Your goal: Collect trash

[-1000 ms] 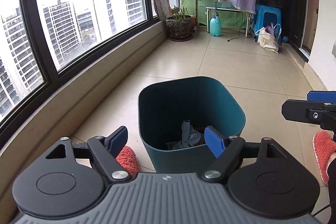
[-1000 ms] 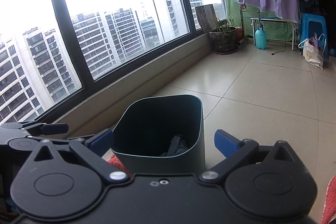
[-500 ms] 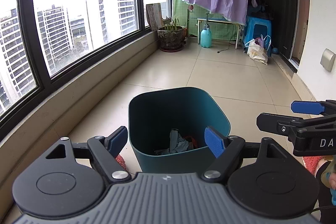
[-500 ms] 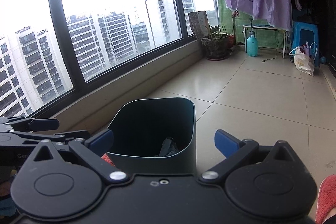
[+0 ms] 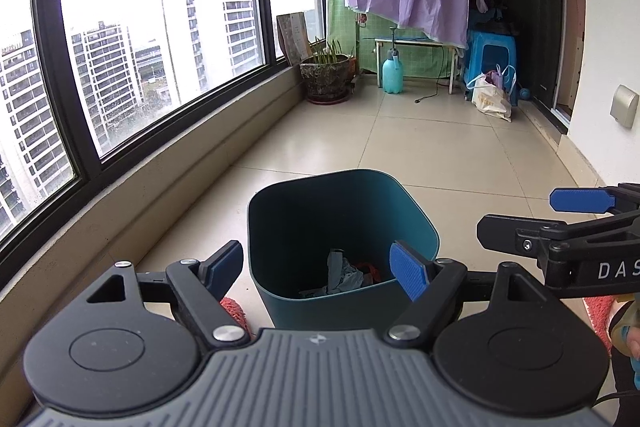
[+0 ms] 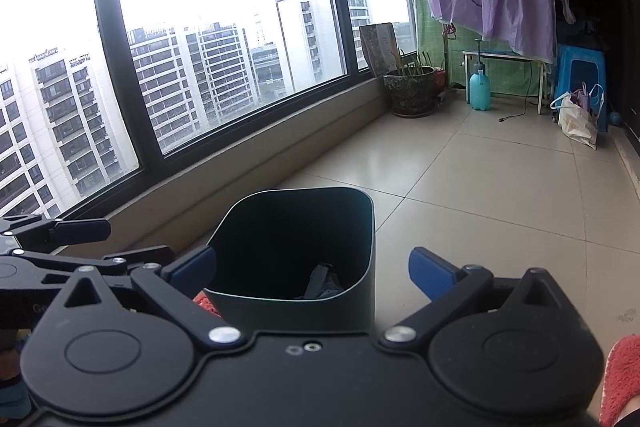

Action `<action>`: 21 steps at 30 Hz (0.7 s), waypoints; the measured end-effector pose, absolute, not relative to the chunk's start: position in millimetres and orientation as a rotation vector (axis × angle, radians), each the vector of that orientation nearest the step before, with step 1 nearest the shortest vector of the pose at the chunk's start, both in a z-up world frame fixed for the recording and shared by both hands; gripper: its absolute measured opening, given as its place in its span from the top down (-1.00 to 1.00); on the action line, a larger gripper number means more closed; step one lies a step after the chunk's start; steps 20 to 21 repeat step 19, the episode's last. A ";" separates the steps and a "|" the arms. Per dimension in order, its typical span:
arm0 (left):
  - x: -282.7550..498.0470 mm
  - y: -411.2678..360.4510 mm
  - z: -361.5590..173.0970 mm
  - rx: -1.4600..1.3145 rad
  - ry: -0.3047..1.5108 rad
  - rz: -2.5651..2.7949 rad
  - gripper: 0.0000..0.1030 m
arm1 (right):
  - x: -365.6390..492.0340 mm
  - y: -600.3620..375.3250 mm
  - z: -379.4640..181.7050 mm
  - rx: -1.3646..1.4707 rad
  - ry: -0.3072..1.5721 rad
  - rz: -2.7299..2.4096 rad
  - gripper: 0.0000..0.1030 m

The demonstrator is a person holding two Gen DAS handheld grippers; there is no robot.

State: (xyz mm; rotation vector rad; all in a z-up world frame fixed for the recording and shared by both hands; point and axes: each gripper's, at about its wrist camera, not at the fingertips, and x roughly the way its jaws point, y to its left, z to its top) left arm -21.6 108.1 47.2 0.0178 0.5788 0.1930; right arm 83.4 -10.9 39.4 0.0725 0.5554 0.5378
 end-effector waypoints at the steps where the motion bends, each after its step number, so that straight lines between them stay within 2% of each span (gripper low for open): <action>1: -21.4 108.2 47.2 0.016 0.580 0.191 -0.56 | 83.0 -12.6 39.5 0.068 0.555 0.540 -1.00; 21: -18.1 111.7 46.9 0.014 0.597 0.172 -0.56 | 82.0 -20.0 39.9 0.057 0.561 0.545 -0.99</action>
